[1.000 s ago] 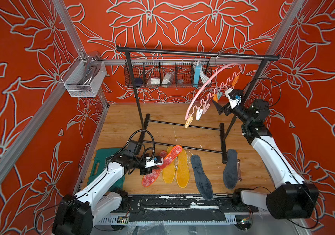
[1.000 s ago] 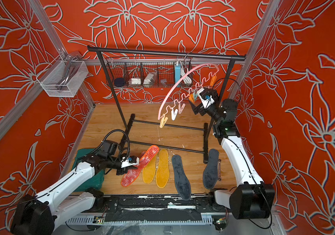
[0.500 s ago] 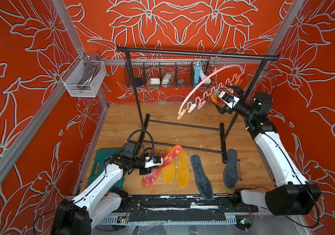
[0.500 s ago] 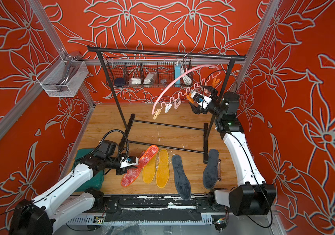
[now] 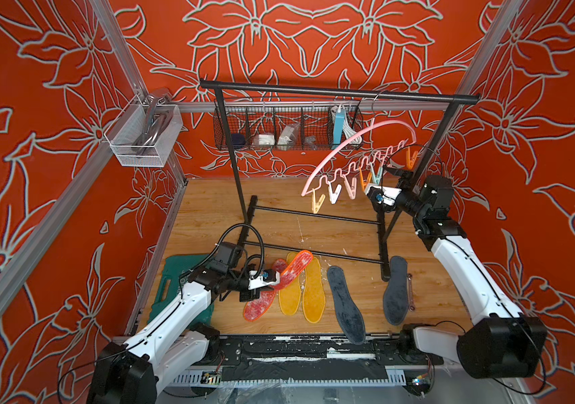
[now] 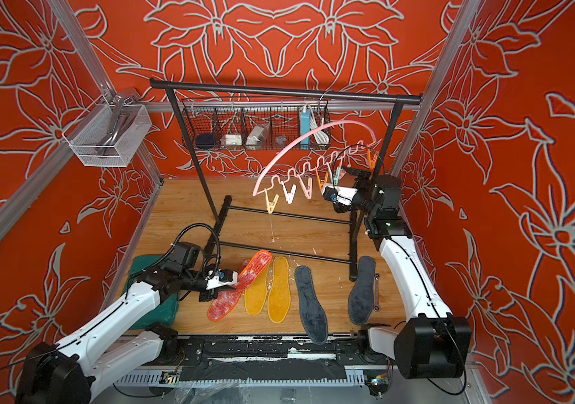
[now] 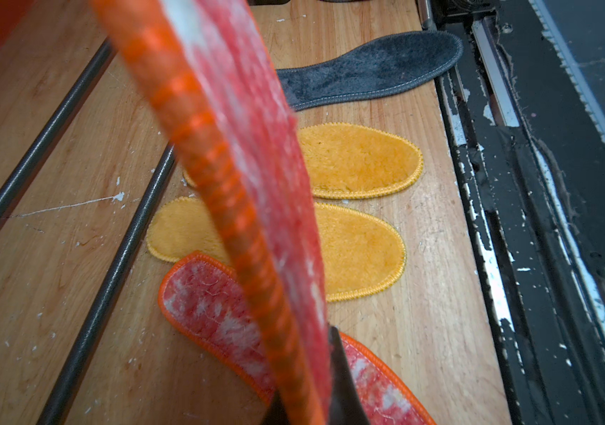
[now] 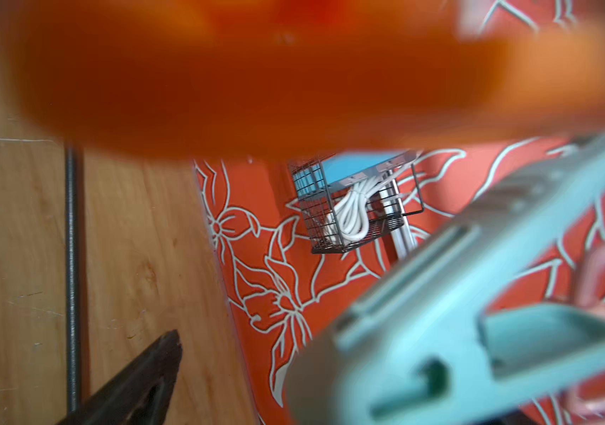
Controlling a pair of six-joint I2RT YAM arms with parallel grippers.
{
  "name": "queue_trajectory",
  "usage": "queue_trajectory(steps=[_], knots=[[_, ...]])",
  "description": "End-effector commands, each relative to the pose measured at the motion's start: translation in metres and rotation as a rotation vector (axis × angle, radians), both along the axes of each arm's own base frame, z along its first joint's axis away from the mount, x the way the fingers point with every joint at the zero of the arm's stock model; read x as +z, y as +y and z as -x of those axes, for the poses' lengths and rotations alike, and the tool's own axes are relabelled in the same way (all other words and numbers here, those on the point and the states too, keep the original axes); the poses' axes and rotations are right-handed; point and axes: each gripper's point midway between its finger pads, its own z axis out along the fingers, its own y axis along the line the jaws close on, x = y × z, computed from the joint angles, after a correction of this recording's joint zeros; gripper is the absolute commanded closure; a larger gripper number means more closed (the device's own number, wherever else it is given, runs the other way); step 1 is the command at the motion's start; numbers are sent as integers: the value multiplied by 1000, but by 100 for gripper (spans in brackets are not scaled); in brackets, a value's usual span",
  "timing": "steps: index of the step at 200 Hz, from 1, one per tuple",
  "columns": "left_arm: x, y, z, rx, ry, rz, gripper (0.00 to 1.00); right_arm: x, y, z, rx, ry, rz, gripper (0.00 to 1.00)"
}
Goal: Take the shoe insoles off the hanger
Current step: Adjust the clothesline at the center of the board.
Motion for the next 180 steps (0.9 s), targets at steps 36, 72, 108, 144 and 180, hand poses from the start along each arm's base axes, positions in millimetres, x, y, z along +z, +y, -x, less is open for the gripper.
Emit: queue_trajectory(steps=[36,72,108,144,180], knots=[[2,-1,3,-15,2,18,100,47,-6,3,-40,-159,-63,0],[2,-1,3,-15,3,20,100,52,-10,-3,-66,-158,-90,1],[3,-1,3,-14,3,21,100,51,-14,-11,-111,-187,-58,1],[3,-1,3,-14,2,22,100,43,-13,-16,-122,-174,-3,0],[3,-2,2,-13,2,21,100,58,-10,-9,-105,-183,-133,0]])
